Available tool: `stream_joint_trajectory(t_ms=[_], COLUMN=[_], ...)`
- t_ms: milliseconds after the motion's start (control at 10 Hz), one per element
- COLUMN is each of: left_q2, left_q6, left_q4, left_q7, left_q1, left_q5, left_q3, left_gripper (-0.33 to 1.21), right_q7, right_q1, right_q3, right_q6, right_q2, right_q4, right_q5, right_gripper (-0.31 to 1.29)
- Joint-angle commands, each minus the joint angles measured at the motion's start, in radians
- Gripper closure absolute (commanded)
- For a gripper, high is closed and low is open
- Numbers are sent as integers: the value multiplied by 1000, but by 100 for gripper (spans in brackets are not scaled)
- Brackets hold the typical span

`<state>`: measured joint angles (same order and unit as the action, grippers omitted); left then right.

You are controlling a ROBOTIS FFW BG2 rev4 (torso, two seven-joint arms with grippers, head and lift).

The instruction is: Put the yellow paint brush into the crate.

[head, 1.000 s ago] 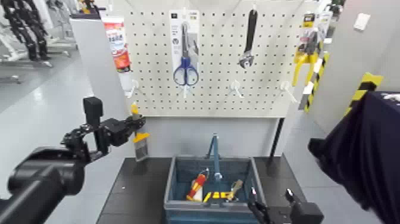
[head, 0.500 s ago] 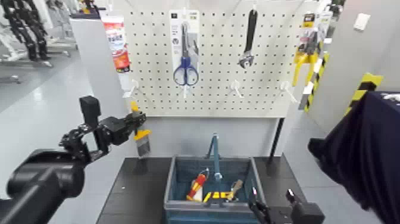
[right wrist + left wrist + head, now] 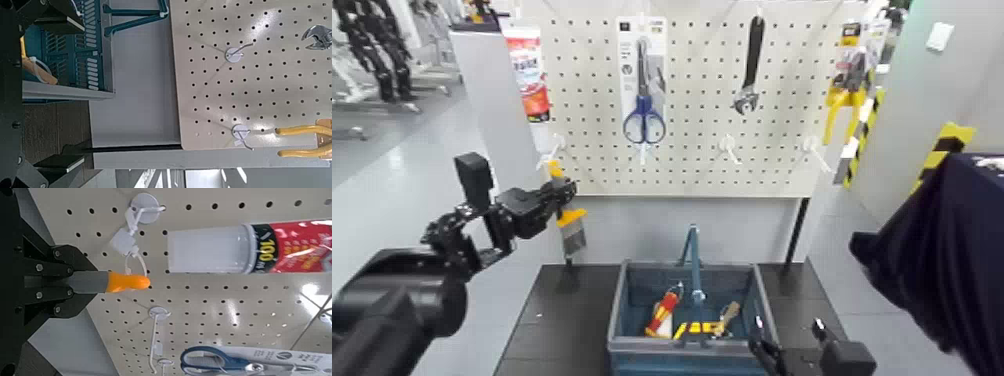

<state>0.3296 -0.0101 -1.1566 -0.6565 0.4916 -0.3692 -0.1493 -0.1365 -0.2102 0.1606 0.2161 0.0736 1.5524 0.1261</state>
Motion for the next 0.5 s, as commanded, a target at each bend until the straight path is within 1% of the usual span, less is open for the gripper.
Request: stream_joint_trajectory(t_ms=[100, 300, 500], left_q2=[-4, -9, -7], left_q6=[-67, -99, -128], left_q4=[-150, -204, -224], left_q7=[1, 3, 6], left_q1=[-61, -82, -87], left_q5=[-7, -71, -151], left_q3=[28, 19, -6], left_gripper=[120, 120, 120], right_q7=[0, 0, 0], right_q1=[0, 0, 0], right_q3=[0, 0, 2], right_q6=[-3, -3, -3], right_q2=[-2, -2, -3], right_q4=[0, 0, 0], right_q5=[0, 0, 1], right_gripper=[15, 15, 14])
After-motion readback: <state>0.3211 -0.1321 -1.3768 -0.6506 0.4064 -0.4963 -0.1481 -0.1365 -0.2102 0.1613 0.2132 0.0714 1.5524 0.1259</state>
